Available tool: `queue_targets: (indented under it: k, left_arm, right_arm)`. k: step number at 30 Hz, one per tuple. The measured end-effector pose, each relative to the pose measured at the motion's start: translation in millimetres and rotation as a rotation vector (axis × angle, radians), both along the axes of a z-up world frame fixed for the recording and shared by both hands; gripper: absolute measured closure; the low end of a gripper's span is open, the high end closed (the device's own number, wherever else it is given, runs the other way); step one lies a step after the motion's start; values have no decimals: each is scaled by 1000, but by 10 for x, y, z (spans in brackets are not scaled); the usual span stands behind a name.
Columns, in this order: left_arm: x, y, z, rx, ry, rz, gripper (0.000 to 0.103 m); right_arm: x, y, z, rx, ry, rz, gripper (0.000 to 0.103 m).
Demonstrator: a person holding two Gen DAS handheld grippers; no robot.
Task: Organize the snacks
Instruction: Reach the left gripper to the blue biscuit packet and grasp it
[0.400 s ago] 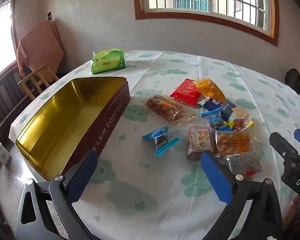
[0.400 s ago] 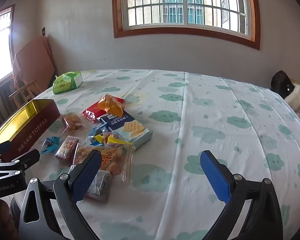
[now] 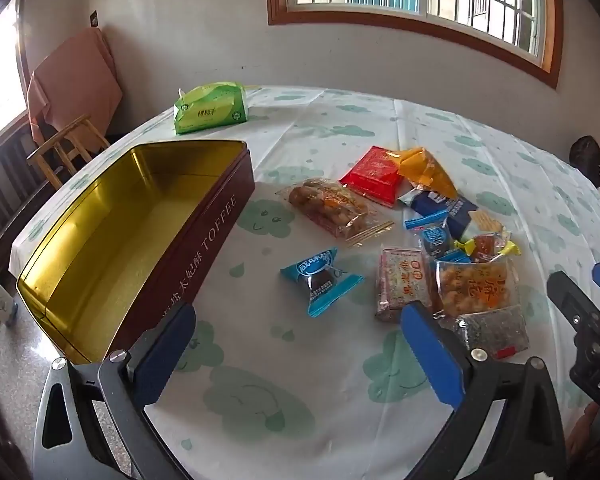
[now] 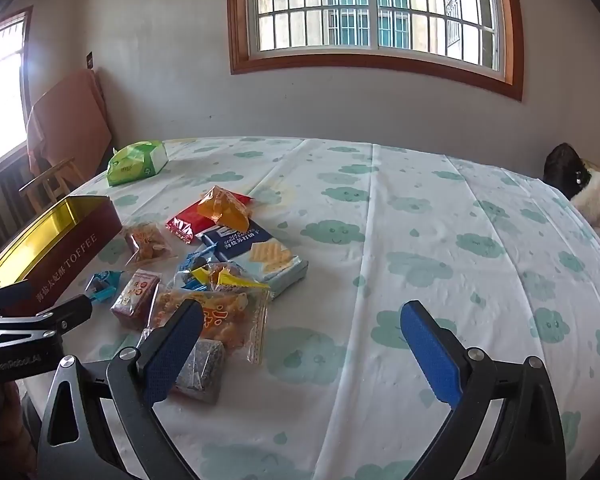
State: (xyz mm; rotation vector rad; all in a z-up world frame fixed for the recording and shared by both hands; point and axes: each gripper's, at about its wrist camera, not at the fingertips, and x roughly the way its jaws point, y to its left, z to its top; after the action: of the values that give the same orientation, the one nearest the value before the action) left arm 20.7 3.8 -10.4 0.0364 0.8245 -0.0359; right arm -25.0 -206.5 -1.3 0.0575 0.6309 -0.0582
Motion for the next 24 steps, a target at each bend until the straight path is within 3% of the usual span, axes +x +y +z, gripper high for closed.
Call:
queue_targets:
  k: [6,12,19,24]
  left_arm:
    - [159,67,-59,-51,56,-8,7]
    - [285,90,-95,-57,74,-4,8]
    - [415,127,-147,-51,98,-20,21]
    - [480,102,-161,-46,106,-33,21]
  right_arm:
    - [16,8,-13,-5,-3,0,4]
    - [35,-2,-3,1,-3,-4,4]
    - [16,4,-31,12,-2,-1,4]
    - [18,0,-36,15,0,1,4]
